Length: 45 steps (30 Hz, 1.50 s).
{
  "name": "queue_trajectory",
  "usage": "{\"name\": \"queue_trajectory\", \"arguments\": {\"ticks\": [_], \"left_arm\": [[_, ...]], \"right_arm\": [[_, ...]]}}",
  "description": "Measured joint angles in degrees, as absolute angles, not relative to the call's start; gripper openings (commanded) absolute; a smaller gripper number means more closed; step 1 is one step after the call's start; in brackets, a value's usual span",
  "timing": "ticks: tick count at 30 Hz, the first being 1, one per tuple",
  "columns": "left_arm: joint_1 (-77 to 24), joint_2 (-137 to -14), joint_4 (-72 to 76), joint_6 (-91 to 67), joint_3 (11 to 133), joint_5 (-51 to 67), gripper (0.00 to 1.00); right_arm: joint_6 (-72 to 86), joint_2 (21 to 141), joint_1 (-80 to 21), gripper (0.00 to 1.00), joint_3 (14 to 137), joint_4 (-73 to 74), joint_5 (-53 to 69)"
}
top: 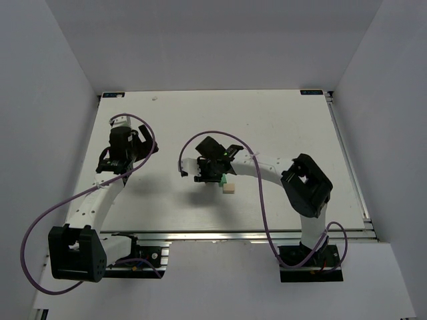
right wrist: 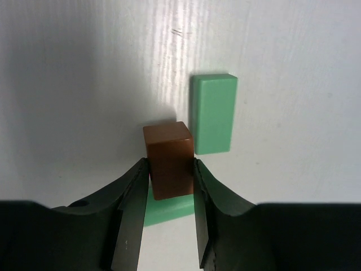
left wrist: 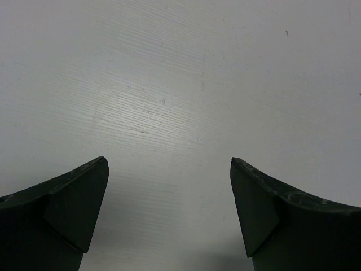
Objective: Build the wood block tower
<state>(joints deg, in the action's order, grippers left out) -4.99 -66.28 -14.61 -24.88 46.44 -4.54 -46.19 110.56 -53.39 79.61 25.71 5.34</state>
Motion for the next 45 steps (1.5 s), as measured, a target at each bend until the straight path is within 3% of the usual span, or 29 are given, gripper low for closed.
{"name": "queue_trajectory", "arguments": {"ticks": [2,9,20,32,45], "left_arm": [[-5.0,-66.3,-14.6,-24.9,46.4,-4.6,0.98],[-5.0,-66.3,-14.6,-24.9,46.4,-4.6,0.98],[-5.0,-66.3,-15.0,-24.9,46.5,-6.7,0.98],[-5.0,-71.3,-15.4,-24.4,48.7,-10.6,0.98],[-5.0,-72.9,-15.4,-26.6,49.5,-16.2,0.98]], "right_arm": [[-47.1,109.6,-53.4,0.00,79.3,25.5,3.9],[-53.5,101.5,-51.3,0.00,79.0,29.5,0.0],[-63.4,84.7,-36.1,0.00,75.9,34.4,3.3],[-72.5,84.8,-27.5,0.00,70.6,43.7,6.3],[-78.5,84.1,-18.9,0.00,60.5,40.6,13.9]]}}
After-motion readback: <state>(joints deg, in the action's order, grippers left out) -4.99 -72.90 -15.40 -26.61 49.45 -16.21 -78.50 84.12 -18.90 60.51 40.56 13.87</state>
